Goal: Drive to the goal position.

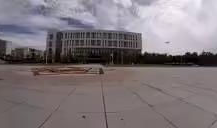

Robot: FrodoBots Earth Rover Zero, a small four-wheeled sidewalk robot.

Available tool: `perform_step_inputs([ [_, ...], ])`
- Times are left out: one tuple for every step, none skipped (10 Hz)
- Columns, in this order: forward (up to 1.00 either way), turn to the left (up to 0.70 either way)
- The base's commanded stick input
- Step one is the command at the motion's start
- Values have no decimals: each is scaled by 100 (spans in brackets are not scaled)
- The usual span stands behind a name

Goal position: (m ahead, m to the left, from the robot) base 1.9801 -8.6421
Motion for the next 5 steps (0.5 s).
perform_step_inputs([
  [70,0],
  [70,0],
  [70,0],
  [70,0],
  [70,0],
])
